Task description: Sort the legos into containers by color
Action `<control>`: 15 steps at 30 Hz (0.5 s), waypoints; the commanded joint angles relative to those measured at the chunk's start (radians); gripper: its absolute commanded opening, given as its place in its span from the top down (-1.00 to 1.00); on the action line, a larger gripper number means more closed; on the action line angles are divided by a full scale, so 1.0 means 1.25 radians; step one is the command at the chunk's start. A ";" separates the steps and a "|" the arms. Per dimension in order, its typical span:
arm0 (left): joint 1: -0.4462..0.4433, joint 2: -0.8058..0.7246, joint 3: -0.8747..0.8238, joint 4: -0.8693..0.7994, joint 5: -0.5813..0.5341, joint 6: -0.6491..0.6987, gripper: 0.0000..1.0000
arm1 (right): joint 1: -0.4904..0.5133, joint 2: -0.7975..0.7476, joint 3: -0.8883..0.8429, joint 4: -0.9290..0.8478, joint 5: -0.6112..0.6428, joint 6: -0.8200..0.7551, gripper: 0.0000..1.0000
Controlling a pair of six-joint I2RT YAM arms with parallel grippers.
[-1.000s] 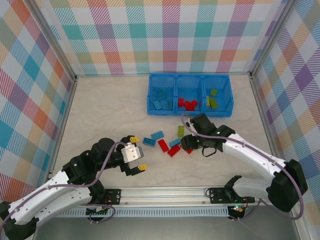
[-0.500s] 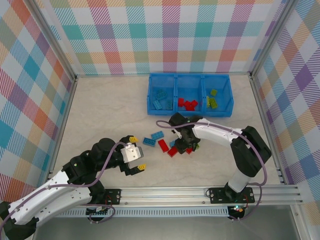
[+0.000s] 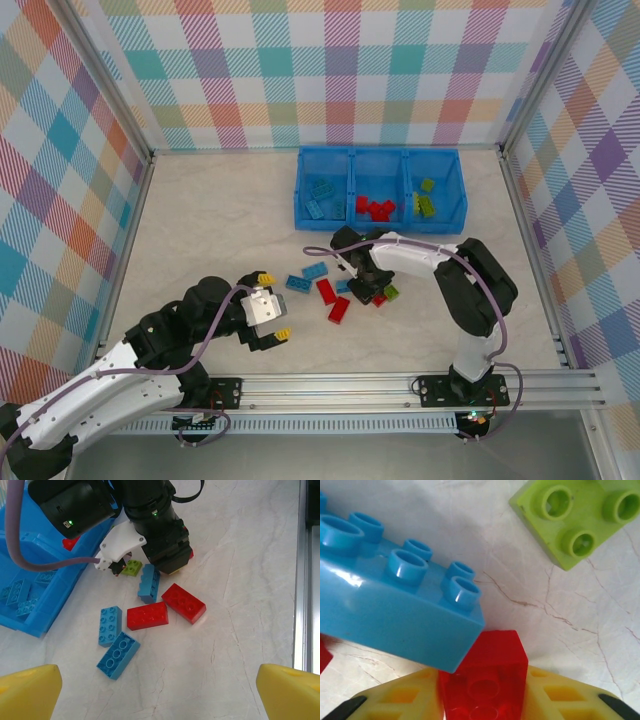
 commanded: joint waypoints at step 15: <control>0.008 -0.032 -0.016 0.023 0.035 0.024 -1.00 | -0.050 -0.441 -0.142 0.310 -0.005 0.175 0.50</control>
